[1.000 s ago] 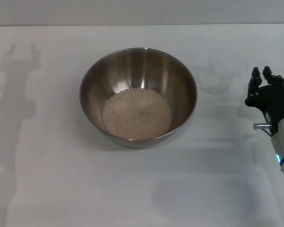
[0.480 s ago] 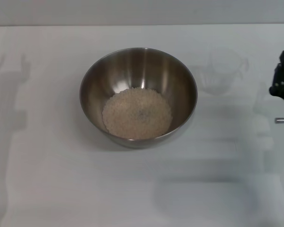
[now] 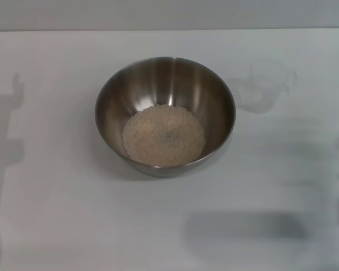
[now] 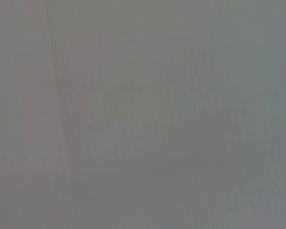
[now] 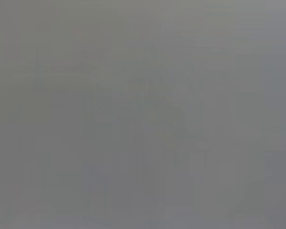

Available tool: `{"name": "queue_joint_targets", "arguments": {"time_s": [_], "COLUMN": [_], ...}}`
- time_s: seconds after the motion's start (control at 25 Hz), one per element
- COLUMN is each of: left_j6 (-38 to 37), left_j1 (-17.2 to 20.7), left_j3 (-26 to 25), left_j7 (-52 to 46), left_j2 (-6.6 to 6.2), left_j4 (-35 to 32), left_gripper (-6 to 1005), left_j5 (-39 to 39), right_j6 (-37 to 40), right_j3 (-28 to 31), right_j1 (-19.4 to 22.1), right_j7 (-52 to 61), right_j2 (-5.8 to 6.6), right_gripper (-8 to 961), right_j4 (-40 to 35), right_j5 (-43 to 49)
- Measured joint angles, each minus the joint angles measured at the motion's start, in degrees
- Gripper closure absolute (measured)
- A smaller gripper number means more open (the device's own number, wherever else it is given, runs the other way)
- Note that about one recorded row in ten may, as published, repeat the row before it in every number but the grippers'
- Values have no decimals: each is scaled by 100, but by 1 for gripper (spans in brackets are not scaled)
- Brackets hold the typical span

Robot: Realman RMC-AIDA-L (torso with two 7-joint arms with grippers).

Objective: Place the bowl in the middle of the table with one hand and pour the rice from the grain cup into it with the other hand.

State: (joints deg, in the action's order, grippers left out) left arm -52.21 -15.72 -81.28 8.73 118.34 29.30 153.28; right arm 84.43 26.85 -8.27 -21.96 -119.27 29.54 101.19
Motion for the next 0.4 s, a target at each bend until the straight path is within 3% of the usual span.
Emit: {"name": "queue_joint_targets", "arguments": {"time_s": [0.4], "left_j6": [-343], "left_j1": [51], "left_j3": [129], "left_j7": [-26], "left_j2": [11], "left_j4": [-106], "left_gripper": [428], "left_j5": [-11], "right_j6": [43], "right_j3": [-3], "right_j1": [240], "right_j7": [126], "right_j2": [1], "right_gripper": [764], "right_j4": [-22], "right_j5": [-3]}}
